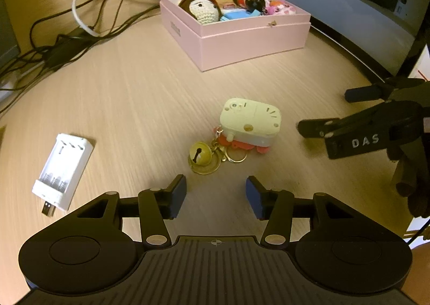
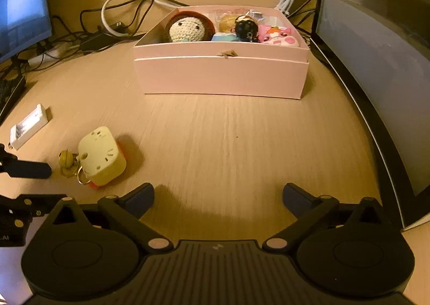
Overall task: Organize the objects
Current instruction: 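Lower the left gripper around the white battery charger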
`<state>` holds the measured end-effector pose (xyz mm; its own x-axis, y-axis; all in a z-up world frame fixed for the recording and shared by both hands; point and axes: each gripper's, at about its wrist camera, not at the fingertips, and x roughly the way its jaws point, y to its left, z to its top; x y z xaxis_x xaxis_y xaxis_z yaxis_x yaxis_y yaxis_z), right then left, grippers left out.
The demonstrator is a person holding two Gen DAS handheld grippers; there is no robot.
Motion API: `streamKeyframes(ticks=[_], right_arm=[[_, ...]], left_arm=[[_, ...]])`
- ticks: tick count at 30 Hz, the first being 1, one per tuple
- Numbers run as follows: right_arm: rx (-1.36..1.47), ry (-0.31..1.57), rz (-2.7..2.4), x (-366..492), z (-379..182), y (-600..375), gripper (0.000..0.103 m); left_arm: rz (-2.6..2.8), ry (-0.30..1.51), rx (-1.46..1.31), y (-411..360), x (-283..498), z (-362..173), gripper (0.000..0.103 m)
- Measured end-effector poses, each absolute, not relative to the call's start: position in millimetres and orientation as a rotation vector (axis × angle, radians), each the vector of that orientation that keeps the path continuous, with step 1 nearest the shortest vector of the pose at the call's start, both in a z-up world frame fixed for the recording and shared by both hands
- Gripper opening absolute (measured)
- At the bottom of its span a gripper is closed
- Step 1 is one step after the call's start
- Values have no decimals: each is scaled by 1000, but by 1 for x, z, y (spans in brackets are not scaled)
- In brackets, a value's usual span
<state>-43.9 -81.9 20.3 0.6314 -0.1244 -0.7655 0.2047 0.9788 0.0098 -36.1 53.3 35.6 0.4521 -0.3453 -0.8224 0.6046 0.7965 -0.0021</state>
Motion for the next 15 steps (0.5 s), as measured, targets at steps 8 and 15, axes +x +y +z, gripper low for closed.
streamKeyframes(ticks=[8,15], right_arm=[[84,789,-186,-50,16,-78,103],[79,760,-184,-53,15,-77,103]], left_arm=[[-508,974,203,84,-21,46,41],[-369,763,251,148,14,80,43]])
